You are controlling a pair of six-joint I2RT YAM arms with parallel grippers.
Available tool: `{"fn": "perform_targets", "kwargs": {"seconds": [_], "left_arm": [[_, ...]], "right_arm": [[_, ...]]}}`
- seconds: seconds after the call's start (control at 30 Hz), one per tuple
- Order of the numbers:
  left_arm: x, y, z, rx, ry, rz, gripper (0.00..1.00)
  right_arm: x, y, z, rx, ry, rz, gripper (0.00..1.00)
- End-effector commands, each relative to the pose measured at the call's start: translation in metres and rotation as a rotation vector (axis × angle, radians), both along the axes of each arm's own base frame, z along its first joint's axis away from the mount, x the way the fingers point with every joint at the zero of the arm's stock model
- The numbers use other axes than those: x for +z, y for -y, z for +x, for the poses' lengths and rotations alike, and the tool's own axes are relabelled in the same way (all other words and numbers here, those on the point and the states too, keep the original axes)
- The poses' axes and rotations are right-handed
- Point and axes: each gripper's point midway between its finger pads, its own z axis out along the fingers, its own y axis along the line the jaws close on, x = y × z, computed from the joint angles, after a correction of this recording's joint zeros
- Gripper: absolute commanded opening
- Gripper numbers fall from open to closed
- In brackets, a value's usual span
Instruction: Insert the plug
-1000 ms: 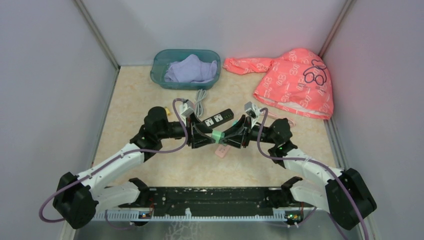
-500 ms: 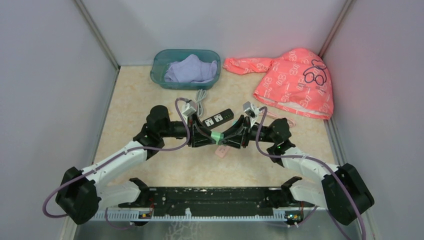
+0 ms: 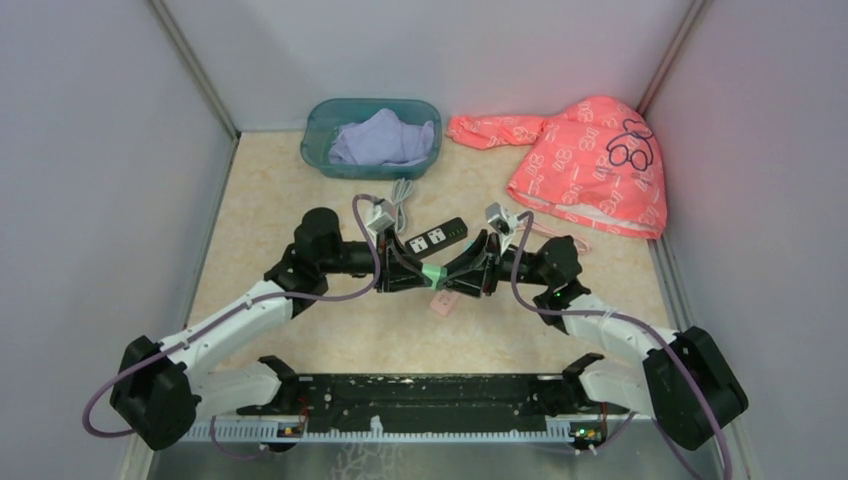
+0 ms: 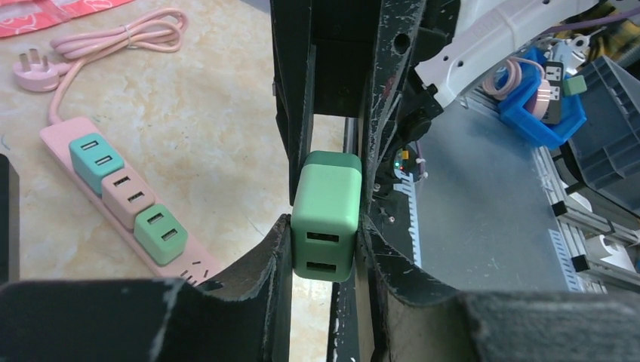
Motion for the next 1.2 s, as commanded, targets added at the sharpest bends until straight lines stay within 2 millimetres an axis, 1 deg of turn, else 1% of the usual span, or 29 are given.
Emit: {"fn": "perform_targets", "kwargs": {"seconds": [0.0, 0.1, 0.2, 0.3, 0.43, 0.6, 0.7, 0.77, 0.93, 1.0, 1.17], "left_arm": [[0.012, -0.005, 0.008, 0.074, 0.034, 0.030, 0.01], [0.004, -0.008, 0.014, 0.118, -0.004, 0.080, 0.00], [-0.002, -0.010, 0.021, 0.161, -0.036, 0.128, 0.00], [-0.009, -0.012, 0.027, 0.210, -0.067, 0.182, 0.00], [-0.022, -0.014, 0.035, 0.267, -0.108, 0.253, 0.00], [-0.040, -0.015, 0.040, 0.320, -0.168, 0.348, 0.00], [-0.052, -0.015, 0.043, 0.347, -0.198, 0.405, 0.00], [-0.061, -0.014, 0.043, 0.355, -0.224, 0.447, 0.00], [-0.076, -0.008, 0.042, 0.369, -0.253, 0.537, 0.00], [-0.081, -0.005, 0.043, 0.384, -0.253, 0.575, 0.00], [-0.095, -0.001, 0.045, 0.419, -0.266, 0.667, 0.00]], "right_arm": [[0.015, 0.005, 0.019, -0.130, 0.055, 0.014, 0.35], [0.008, 0.010, 0.027, -0.199, 0.021, -0.008, 0.45], [0.000, 0.016, 0.035, -0.278, -0.025, -0.028, 0.52], [-0.011, 0.025, 0.045, -0.380, -0.085, -0.045, 0.54], [-0.031, 0.042, 0.056, -0.521, -0.166, -0.066, 0.56], [-0.055, 0.060, 0.062, -0.651, -0.260, -0.111, 0.56], [-0.073, 0.070, 0.065, -0.720, -0.326, -0.140, 0.55], [-0.085, 0.073, 0.065, -0.740, -0.369, -0.150, 0.55], [-0.102, 0.074, 0.065, -0.757, -0.451, -0.143, 0.51], [-0.108, 0.075, 0.068, -0.779, -0.478, -0.144, 0.50], [-0.132, 0.079, 0.073, -0.832, -0.565, -0.179, 0.48]]}}
